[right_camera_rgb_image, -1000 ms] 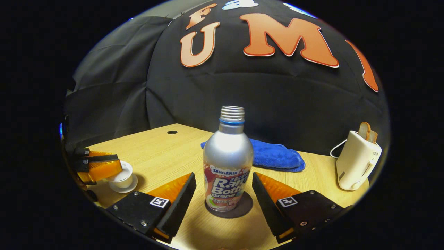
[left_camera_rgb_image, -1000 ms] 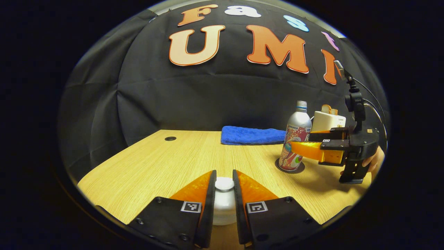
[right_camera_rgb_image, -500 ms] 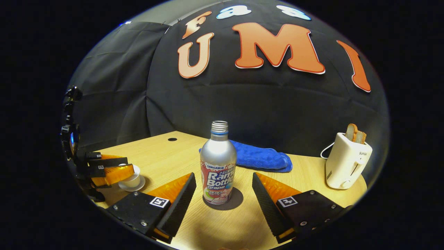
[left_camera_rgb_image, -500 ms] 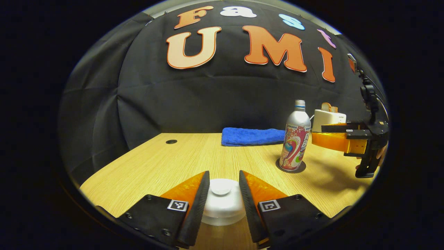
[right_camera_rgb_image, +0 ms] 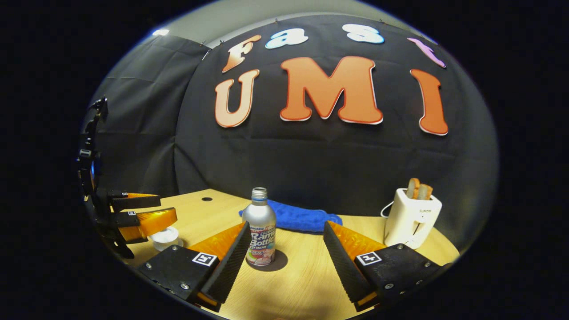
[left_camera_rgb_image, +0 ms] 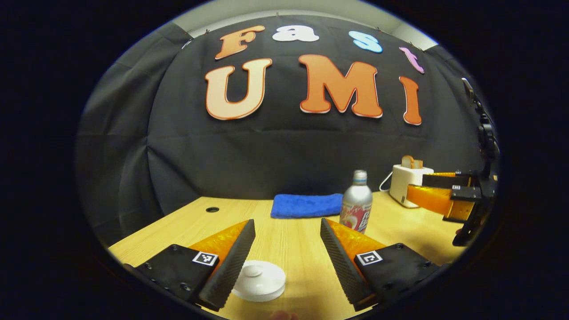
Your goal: Open the teacup lid with one hand, grasp the water bottle and pour water into the teacup with the other hand; after pouring, place the water bottle on the coaster and then close the teacup lid.
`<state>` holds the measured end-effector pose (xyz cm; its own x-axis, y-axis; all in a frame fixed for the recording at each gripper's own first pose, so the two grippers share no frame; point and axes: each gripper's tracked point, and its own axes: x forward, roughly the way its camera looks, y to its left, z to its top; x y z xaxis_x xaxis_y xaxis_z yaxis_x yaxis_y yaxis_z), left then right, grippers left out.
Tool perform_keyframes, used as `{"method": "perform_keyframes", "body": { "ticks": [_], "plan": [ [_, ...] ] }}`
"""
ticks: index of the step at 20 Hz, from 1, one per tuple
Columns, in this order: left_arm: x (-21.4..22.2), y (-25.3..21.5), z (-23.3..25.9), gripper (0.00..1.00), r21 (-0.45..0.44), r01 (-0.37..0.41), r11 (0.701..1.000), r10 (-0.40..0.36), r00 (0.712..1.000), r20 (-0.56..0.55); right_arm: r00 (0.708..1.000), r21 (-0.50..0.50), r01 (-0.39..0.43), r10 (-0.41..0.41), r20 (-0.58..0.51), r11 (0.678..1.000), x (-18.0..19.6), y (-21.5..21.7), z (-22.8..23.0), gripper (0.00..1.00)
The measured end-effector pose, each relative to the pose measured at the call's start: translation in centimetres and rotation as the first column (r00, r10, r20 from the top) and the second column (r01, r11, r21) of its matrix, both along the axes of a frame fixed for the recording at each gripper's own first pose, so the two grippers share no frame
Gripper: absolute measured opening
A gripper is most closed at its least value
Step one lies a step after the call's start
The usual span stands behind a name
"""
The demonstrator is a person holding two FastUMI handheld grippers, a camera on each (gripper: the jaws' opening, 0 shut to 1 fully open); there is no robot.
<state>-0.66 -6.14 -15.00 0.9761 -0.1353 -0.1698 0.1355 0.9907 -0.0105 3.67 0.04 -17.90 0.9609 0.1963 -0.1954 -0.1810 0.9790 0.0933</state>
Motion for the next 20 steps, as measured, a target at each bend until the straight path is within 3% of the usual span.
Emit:
{"method": "perform_keyframes", "body": {
  "ticks": [3, 7, 8, 9, 10, 12, 16, 20],
  "plan": [
    [0.2, -3.4, 3.0, 0.97, -0.028, 0.033, 0.999, -0.031, 0.997, 0.071, 0.996, -0.007, 0.07, -0.07, 0.056, 0.998, -0.4, -1.8, 2.1, 0.98],
    [0.6, -7.0, 4.8, 1.0, -0.058, 0.06, 0.997, -0.055, 0.994, 0.091, 0.99, -0.016, 0.097, -0.094, 0.101, 0.995, -0.9, -2.7, 4.1, 0.98],
    [0.7, -7.4, 5.0, 0.93, -0.066, 0.056, 0.996, -0.05, 0.994, 0.094, 0.99, -0.02, 0.098, -0.095, 0.108, 0.995, -1.1, -2.9, 4.6, 0.98],
    [0.7, -7.7, 5.4, 0.97, -0.075, 0.054, 0.996, -0.047, 0.994, 0.102, 0.988, -0.028, 0.106, -0.102, 0.113, 0.994, -1.2, -3.1, 4.9, 0.97],
    [0.8, -8.1, 5.8, 0.93, -0.085, 0.053, 0.995, -0.044, 0.993, 0.108, 0.987, -0.036, 0.11, -0.105, 0.12, 0.993, -1.3, -3.3, 5.2, 0.98],
    [0.7, -8.5, 6.2, 1.0, -0.094, 0.055, 0.994, -0.044, 0.992, 0.116, 0.985, -0.038, 0.119, -0.113, 0.13, 0.992, -2.0, -3.3, 6.4, 0.98],
    [0.5, -9.0, 6.0, 1.0, -0.1, 0.057, 0.993, -0.045, 0.992, 0.116, 0.984, -0.034, 0.13, -0.124, 0.131, 0.991, -2.6, -3.0, 7.5, 0.98],
    [0.4, -8.5, 6.0, 0.94, -0.097, 0.048, 0.994, -0.036, 0.992, 0.12, 0.982, -0.041, 0.134, -0.127, 0.142, 0.99, -2.7, -2.6, 8.7, 0.98]
  ]
}}
